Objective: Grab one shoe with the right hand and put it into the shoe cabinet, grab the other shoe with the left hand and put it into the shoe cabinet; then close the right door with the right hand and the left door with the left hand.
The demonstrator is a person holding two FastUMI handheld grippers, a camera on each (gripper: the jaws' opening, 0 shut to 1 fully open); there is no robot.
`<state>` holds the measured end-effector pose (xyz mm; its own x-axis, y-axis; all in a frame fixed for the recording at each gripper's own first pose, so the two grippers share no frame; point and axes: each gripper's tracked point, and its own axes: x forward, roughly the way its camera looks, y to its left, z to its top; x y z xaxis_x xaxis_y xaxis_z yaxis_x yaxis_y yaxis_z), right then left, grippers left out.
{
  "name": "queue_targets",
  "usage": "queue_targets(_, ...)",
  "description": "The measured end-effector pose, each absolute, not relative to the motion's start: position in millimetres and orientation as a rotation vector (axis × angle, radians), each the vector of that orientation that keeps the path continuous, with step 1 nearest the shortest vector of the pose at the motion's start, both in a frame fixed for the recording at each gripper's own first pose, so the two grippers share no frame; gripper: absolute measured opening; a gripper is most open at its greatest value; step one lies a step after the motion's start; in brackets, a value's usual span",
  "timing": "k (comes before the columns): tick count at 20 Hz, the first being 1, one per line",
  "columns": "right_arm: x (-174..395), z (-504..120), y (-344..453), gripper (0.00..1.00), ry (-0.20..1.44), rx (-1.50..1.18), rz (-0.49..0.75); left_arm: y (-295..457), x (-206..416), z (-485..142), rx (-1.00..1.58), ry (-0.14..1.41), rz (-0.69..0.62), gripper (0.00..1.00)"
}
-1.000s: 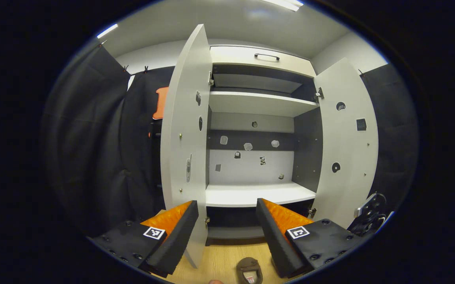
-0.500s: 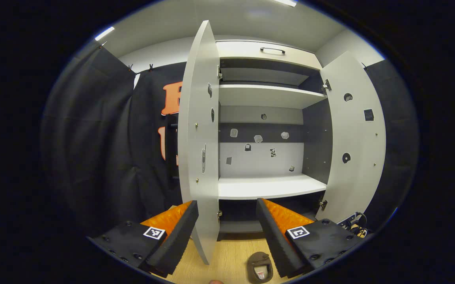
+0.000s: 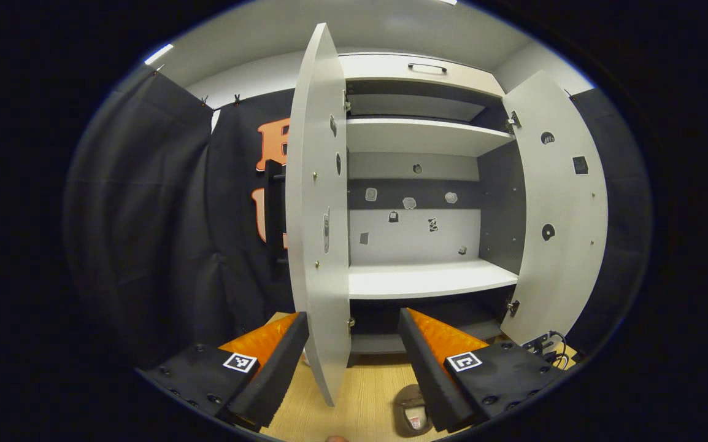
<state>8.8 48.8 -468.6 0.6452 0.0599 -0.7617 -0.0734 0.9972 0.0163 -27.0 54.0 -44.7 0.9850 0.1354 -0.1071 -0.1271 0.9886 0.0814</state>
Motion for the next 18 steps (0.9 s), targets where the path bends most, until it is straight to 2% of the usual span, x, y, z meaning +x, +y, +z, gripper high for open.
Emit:
queue_targets(3,5,-477,40,0.37,0.893,-0.010,0.042,52,-26,-48,0.071,0.121,0.126,0.99)
queue_targets(6,9,-478,35,0.21,0.895,0.046,0.008,52,-24,-50,0.076,0.124,0.125,0.96)
queue_targets(7,9,-476,34,0.09,0.899,0.045,0.000,51,-24,-50,0.076,0.125,0.124,0.96)
queue_targets(9,9,-468,35,0.03,0.893,0.056,-0.006,50,-23,-51,0.076,0.124,0.120,0.96)
queue_targets(12,10,-443,38,0.02,0.868,0.063,-0.013,48,-23,-51,0.081,0.120,0.111,0.94)
queue_targets(15,15,-405,53,0.02,0.829,0.111,-0.005,44,-22,-53,0.074,0.119,0.093,0.99)
queue_targets(17,20,-376,61,0.02,0.798,0.118,0.006,41,-21,-55,0.066,0.117,0.082,0.99)
queue_targets(18,21,-361,65,0.02,0.788,0.117,0.008,39,-21,-57,0.063,0.117,0.077,0.94)
